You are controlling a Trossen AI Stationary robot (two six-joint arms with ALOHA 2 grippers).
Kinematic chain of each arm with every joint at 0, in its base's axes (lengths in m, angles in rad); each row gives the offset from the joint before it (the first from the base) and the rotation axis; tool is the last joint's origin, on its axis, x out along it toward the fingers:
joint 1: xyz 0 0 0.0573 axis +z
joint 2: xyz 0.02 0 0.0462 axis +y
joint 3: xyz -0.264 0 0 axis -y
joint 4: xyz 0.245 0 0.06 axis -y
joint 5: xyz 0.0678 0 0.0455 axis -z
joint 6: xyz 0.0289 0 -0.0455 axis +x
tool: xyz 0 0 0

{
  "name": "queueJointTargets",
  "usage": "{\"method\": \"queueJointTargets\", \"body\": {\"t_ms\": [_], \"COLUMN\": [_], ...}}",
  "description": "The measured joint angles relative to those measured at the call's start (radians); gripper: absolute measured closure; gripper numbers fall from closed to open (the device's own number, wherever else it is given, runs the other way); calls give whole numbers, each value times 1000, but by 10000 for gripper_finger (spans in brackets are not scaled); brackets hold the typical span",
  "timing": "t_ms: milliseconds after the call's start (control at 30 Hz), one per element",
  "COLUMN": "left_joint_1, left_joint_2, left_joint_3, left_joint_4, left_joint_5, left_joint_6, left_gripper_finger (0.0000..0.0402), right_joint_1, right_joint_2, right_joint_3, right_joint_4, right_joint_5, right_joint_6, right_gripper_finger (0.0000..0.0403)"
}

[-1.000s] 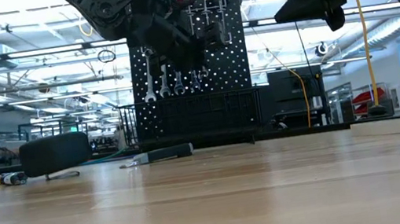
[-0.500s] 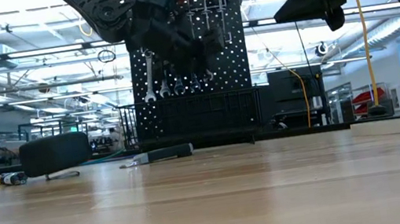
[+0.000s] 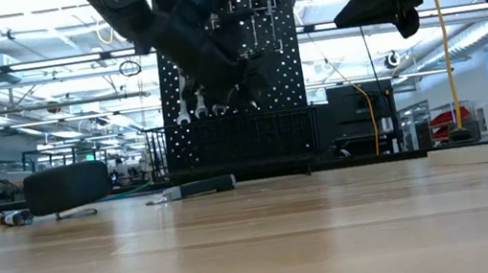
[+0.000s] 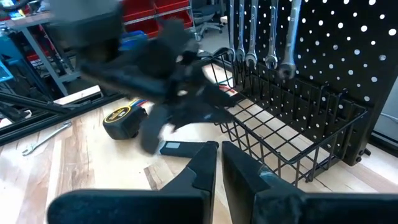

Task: Hang tools onto peg board
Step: Hang the wrench on the peg board

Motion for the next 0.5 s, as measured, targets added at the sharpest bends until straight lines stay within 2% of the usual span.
{"method": "queueJointTargets", "body": {"t_ms": [167, 267, 400, 500], "left_joint_1": [-130, -219, -347, -424], "left_joint_2": [-68, -148, -296, -425], "left_joint_3": [-1, 0, 0, 1], "left_joint_4": [-48, -133, -415, -687], "left_joint_5": [-103, -93, -25, 35], "left_joint_6": [101, 142, 90, -120], "left_gripper_finger": [247, 247, 247, 247], "right_joint_1": [0, 0, 0, 1], "right_joint_2": [0, 0, 0, 0], "right_joint_3": [0, 0, 0, 0], "right_joint_4": [-1, -7, -21, -22], "right_joint_5": [0, 0, 0, 0], "right_joint_6": [1, 2, 12, 25], "right_gripper_finger": [383, 383, 383, 383]}}
